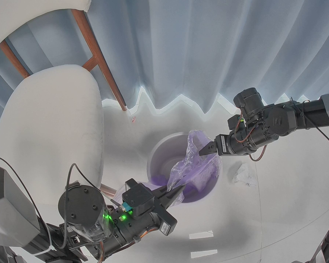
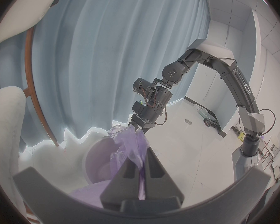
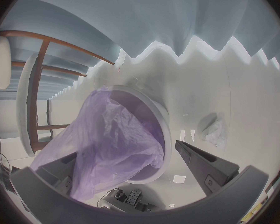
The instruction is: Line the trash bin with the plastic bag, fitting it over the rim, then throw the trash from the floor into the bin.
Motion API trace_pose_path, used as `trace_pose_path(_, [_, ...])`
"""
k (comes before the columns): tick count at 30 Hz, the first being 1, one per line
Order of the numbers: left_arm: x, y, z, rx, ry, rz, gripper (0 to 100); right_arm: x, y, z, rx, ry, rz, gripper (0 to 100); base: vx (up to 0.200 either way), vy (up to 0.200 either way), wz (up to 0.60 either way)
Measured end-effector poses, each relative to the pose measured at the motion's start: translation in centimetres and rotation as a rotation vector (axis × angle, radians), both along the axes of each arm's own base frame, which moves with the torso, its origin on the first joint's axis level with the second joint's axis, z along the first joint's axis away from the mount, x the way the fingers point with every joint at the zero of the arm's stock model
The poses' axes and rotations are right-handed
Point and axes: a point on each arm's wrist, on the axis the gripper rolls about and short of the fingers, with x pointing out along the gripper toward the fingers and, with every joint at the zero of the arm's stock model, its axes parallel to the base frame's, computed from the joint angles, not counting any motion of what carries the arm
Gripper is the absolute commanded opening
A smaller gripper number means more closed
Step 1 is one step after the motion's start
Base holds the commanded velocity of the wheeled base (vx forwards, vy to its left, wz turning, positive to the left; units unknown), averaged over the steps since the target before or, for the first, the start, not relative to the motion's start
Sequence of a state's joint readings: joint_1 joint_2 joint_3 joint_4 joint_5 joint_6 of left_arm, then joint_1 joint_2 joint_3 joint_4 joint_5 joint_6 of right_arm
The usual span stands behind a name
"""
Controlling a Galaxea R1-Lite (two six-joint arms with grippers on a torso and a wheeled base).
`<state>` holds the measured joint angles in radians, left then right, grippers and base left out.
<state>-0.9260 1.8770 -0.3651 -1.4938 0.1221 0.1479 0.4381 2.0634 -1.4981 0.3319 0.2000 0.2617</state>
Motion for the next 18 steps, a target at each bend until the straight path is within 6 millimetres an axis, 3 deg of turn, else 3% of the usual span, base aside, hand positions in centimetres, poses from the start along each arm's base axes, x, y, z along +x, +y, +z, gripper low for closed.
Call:
trace_pose_path(8, [0.4,-0.3,0.0,-0.011,0.000,0.006,0,0.4,-1.6,0.8,0.000,-0.007,-0.037,100,0.000,0.000,0.00])
trace_pose_path(9, [0.5,-0.4,0.0,-0.013,0.000,0.006,0,0.4,-1.7,0.8,0.000,-0.006,-0.040,0,0.000,0.000,0.00])
trace_pose_path(18, [1.0,-0.7,0.2,-0.028,-0.007,0.014,0,-0.1,-3.0,1.9,0.009,-0.019,-0.064,0,0.000,0.000,0.00])
